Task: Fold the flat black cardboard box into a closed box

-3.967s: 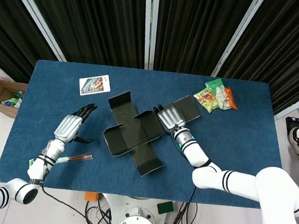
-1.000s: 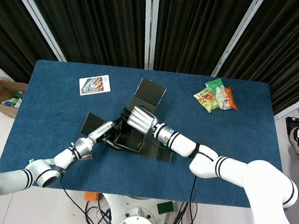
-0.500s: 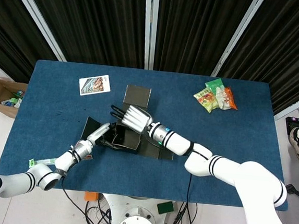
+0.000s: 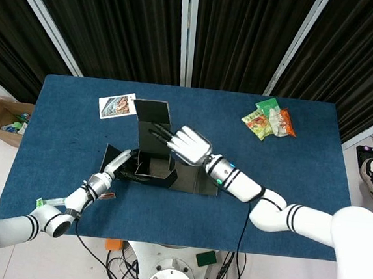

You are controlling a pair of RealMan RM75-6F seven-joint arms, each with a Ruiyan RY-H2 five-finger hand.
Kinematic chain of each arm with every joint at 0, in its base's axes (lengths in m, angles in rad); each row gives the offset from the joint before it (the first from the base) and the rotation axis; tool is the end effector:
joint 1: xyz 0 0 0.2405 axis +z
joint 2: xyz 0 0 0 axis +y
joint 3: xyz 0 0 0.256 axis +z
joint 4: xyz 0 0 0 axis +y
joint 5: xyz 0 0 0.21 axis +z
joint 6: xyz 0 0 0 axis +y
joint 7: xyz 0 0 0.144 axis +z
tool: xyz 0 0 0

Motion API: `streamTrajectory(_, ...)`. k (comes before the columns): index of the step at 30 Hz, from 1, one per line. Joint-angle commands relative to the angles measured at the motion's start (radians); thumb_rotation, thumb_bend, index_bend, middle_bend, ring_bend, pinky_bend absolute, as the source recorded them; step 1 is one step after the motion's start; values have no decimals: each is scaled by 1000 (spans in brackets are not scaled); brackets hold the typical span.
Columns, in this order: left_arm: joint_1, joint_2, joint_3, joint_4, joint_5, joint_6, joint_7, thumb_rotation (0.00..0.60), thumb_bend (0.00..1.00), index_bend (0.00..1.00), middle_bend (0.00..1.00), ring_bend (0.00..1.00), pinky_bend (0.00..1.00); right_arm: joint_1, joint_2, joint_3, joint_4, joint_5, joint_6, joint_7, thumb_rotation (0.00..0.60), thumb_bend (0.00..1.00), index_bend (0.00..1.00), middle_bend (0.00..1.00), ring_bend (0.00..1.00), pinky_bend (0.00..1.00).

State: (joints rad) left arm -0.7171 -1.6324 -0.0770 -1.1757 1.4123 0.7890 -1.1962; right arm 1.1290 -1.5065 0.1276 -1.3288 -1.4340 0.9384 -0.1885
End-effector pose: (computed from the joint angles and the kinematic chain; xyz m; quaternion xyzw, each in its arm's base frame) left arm -0.2010 0.3374 -0.0557 -0.4453 -0.7671 -0.4489 0.1083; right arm -0.0176 -0.3882 -0.0027 0.8374 -0.1051 0.4344 0.3148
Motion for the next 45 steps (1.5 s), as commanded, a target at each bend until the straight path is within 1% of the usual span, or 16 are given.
streamTrajectory(1, 6, 15, -10, -16, -13, -14, -26, 600, 11, 310, 356, 697, 912, -77, 54, -7, -45, 10, 66, 56, 600, 73, 0, 0, 658, 1000)
streamTrajectory(5, 8, 24, -15, -19, -16, -25, -36, 600, 12, 309, 357, 697, 913, -131, 77, -23, -48, 8, 94, 103, 600, 75, 0, 0, 660, 1000)
streamTrajectory(10, 17, 53, -41, -51, -31, -36, -122, 600, 12, 307, 356, 697, 915, -200, 87, -31, -40, -21, 172, 189, 600, 87, 0, 1, 667, 1000)
streamTrajectory(14, 30, 91, -82, -89, -51, -37, -243, 600, 12, 307, 353, 697, 926, -280, 93, -24, -37, -45, 291, 311, 600, 97, 0, 17, 678, 1000)
streamTrajectory(18, 41, 136, -121, -128, -55, -37, -369, 600, 12, 305, 347, 696, 929, -343, 85, -13, -13, -58, 383, 409, 600, 97, 0, 33, 683, 1000)
streamTrajectory(23, 54, 185, -157, -178, -34, -30, -541, 600, 12, 299, 342, 696, 929, -384, 47, 13, 39, -70, 452, 515, 600, 98, 0, 48, 684, 1000)
streamTrajectory(26, 54, 202, -161, -202, -13, -27, -587, 600, 12, 297, 342, 696, 929, -377, 8, 23, 76, -75, 445, 511, 600, 96, 0, 48, 684, 1000)
streamTrajectory(28, 50, 212, -157, -223, 10, -26, -612, 600, 12, 297, 342, 695, 929, -360, -37, 43, 105, -77, 443, 490, 600, 89, 0, 39, 684, 1000)
streamTrajectory(33, 32, 227, -146, -267, 57, -27, -686, 600, 12, 297, 342, 696, 929, -293, -168, 108, 185, -67, 426, 404, 600, 78, 0, 4, 684, 1000)
streamTrajectory(36, 19, 234, -135, -280, 84, -24, -715, 600, 13, 296, 341, 695, 929, -250, -243, 144, 241, -71, 433, 383, 600, 77, 0, 0, 684, 1000)
streamTrajectory(39, 7, 240, -119, -279, 113, -16, -718, 600, 12, 294, 335, 696, 929, -216, -303, 174, 287, -79, 451, 387, 600, 77, 0, 0, 684, 1000)
streamTrajectory(42, -2, 243, -94, -265, 144, 0, -707, 600, 13, 292, 328, 695, 929, -191, -322, 188, 304, -92, 460, 383, 600, 78, 0, 0, 684, 1000)
streamTrajectory(45, -7, 243, -71, -247, 166, 20, -695, 600, 12, 294, 326, 695, 929, -181, -312, 189, 295, -106, 460, 365, 600, 71, 0, 0, 684, 1000)
